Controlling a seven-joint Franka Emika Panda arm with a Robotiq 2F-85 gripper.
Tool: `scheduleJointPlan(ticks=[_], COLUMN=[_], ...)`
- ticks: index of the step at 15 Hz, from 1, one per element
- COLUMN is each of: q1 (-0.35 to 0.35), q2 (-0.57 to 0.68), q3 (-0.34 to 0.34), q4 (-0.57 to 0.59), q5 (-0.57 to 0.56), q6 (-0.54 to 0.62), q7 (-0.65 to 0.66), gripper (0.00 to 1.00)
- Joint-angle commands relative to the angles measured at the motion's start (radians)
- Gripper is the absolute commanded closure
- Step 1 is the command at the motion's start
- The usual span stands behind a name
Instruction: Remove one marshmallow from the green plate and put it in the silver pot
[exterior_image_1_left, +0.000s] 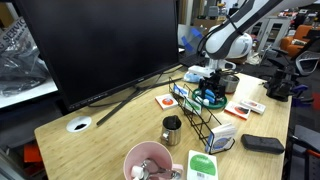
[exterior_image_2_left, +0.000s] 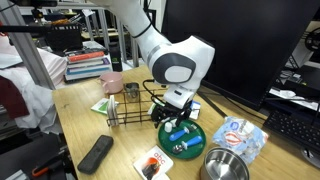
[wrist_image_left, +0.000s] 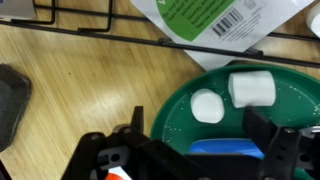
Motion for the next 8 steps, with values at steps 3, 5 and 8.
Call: scheduleJointPlan(ticks=[3,5,8], q1=[0.008,0.012,0.02], q2=[0.002,0.005,0.005], q3=[0.007,0.009,0.008], q4=[-0.016,-0.018,-0.024], q5=[0.02,0.017,0.012], q6=[0.078,0.092,0.116], q7=[0.043,0.052,0.064], gripper=[0.0,0.0,0.14])
